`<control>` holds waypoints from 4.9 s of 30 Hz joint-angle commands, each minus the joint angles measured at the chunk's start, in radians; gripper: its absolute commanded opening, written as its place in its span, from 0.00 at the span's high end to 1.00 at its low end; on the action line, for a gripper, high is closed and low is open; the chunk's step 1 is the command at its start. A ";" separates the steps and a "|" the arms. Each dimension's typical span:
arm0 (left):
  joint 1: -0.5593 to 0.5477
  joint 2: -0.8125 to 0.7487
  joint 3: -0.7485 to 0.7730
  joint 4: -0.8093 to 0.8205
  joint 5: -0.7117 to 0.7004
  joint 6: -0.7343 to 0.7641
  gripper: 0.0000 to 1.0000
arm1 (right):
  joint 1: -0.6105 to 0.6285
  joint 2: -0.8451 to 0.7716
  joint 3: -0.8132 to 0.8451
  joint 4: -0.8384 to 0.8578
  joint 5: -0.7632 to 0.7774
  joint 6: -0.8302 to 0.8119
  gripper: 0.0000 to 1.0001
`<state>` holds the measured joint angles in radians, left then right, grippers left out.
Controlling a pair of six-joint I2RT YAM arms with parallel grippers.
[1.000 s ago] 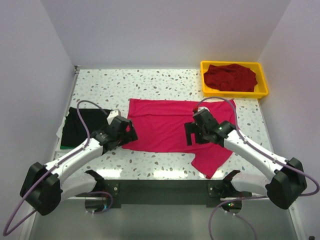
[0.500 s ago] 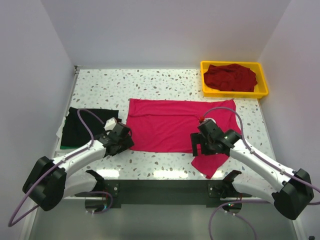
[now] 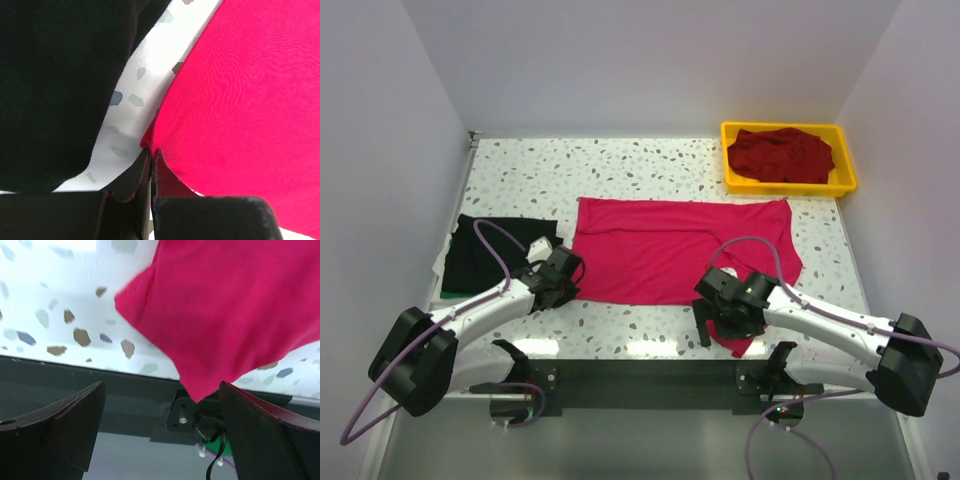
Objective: Fold and stack the t-shirts
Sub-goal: Fold the tshirt
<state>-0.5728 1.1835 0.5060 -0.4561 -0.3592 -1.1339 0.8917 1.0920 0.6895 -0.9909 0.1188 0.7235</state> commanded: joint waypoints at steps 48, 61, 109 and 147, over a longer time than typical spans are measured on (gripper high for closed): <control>0.060 0.004 0.124 0.120 -0.018 0.109 1.00 | -0.131 0.094 0.278 -0.175 0.489 0.042 1.00; 0.172 0.172 0.288 0.169 0.039 0.195 1.00 | -0.388 0.239 0.427 0.086 0.483 -0.220 1.00; 0.163 0.609 0.710 0.340 0.203 0.420 0.00 | -0.686 0.508 0.375 0.514 0.027 -0.254 0.01; 0.104 0.564 0.387 0.241 0.210 0.361 0.00 | -0.754 0.829 0.466 0.598 -0.074 -0.343 0.01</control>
<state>-0.4274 1.7969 1.0275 -0.1173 -0.1978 -0.7246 0.1120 1.8709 1.1942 -0.4007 0.1387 0.3958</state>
